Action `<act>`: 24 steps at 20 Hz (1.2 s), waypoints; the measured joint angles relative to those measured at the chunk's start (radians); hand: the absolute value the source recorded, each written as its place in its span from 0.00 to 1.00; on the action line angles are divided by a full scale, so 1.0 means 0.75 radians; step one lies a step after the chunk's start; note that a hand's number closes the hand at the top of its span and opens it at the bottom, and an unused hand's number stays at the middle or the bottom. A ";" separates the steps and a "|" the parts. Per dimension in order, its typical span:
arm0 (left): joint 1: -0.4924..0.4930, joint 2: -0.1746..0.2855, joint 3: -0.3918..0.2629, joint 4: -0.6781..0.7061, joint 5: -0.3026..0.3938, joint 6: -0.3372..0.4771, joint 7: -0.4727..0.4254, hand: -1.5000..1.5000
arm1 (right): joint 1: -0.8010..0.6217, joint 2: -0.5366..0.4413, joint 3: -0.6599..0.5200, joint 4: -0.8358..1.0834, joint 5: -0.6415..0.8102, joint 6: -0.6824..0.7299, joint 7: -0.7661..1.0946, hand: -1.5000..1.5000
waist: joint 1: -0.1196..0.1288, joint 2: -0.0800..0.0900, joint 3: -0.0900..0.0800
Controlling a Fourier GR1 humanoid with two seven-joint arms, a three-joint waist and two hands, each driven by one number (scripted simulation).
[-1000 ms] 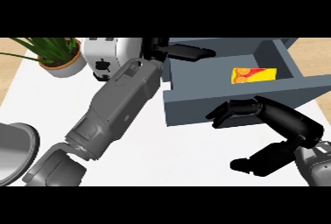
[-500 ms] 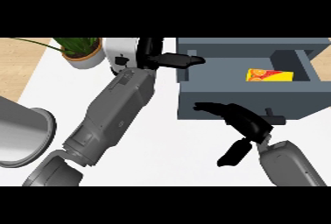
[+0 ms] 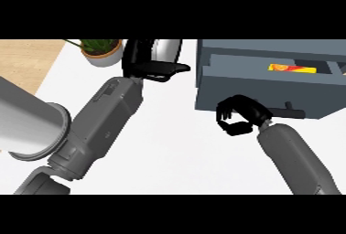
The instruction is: Pick up the cup, place it into the drawer and close the drawer
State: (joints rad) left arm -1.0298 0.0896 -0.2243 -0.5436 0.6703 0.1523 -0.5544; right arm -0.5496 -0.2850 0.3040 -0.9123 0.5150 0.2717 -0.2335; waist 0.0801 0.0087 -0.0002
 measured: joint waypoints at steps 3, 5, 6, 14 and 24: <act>0.053 0.033 0.002 -0.054 0.007 -0.032 0.011 0.00 | -0.100 0.002 -0.074 0.174 -0.010 -0.060 -0.105 1.00 | 0.023 0.006 0.003; 0.080 0.043 -0.004 -0.083 0.007 -0.048 0.016 0.00 | -0.166 -0.015 -0.129 0.274 -0.022 -0.094 -0.154 1.00 | 0.041 0.013 0.005; 0.089 0.045 -0.006 -0.100 0.008 -0.051 0.023 0.00 | -0.199 -0.019 -0.157 0.317 -0.031 -0.113 -0.173 1.00 | 0.050 0.015 0.006; 0.176 0.111 -0.018 -0.188 0.012 -0.121 0.058 0.00 | -0.302 -0.046 -0.272 0.476 -0.116 -0.067 -0.262 1.00 | 0.085 0.016 0.009; 0.232 0.150 -0.032 -0.243 0.018 -0.194 0.079 0.00 | -0.283 -0.102 -0.322 0.446 -0.227 0.150 -0.272 1.00 | 0.119 0.025 0.015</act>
State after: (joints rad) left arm -0.8557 0.2022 -0.2483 -0.7261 0.6836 0.0066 -0.4951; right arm -0.7621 -0.3615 0.0627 -0.5782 0.3450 0.3843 -0.4375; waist 0.1694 0.0277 0.0111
